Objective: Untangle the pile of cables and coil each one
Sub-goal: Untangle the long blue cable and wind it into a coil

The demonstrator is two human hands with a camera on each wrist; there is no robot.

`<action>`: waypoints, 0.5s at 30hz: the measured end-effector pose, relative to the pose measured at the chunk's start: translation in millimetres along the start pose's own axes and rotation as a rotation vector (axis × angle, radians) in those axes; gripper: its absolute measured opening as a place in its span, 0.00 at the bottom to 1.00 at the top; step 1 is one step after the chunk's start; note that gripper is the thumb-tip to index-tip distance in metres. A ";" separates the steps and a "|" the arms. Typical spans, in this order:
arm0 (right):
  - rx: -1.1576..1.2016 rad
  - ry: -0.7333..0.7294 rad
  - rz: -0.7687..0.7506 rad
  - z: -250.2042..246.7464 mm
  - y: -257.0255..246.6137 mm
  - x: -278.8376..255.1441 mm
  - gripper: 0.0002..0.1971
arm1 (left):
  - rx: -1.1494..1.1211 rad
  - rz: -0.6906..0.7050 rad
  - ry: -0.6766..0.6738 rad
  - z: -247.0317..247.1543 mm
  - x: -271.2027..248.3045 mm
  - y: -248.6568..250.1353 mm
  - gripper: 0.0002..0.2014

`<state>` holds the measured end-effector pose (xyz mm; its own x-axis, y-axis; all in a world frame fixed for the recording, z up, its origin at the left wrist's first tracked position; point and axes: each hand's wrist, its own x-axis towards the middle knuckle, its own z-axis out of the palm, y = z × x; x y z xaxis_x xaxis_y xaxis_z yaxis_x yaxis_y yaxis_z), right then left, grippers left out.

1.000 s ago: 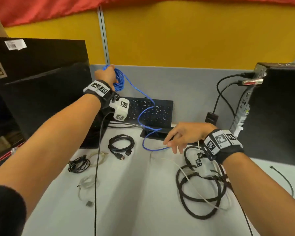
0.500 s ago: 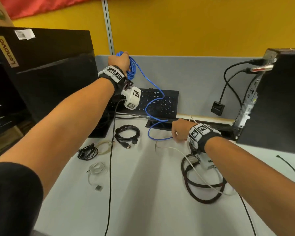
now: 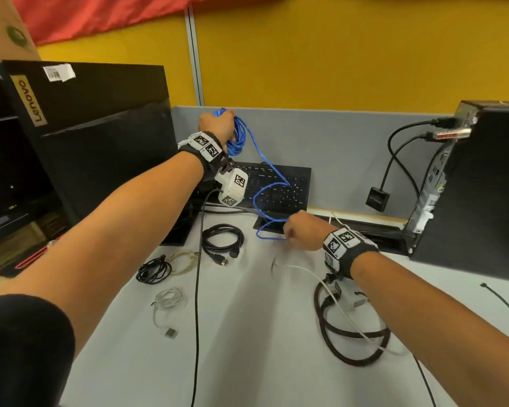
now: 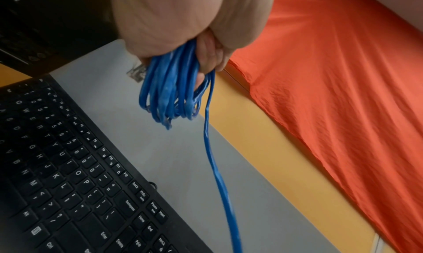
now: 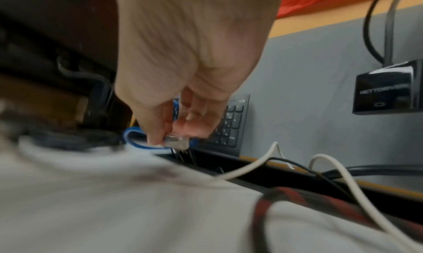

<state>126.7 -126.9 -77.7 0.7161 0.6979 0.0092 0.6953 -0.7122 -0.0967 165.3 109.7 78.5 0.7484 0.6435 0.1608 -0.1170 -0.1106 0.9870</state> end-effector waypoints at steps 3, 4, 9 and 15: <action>0.397 0.234 0.088 -20.6 2.8 -4.6 0.09 | -0.025 -0.028 -0.052 -0.5 -4.4 0.1 0.14; 0.552 0.337 0.155 -29.6 8.2 -6.6 0.09 | -0.041 -0.040 -0.085 -1.3 -6.3 1.2 0.14; 1.248 0.692 0.425 -67.8 32.0 -23.9 0.08 | -0.257 -0.097 -0.223 -8.8 -28.6 1.6 0.09; 1.373 0.488 0.370 -79.2 13.0 -10.9 0.09 | -0.467 -0.208 -0.431 4.8 -83.2 -27.3 0.14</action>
<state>132.8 -149.7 -0.3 0.9752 0.2096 0.0714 0.0775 -0.0213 -0.9968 109.4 55.6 38.1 0.9684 0.2452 0.0452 -0.1400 0.3848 0.9123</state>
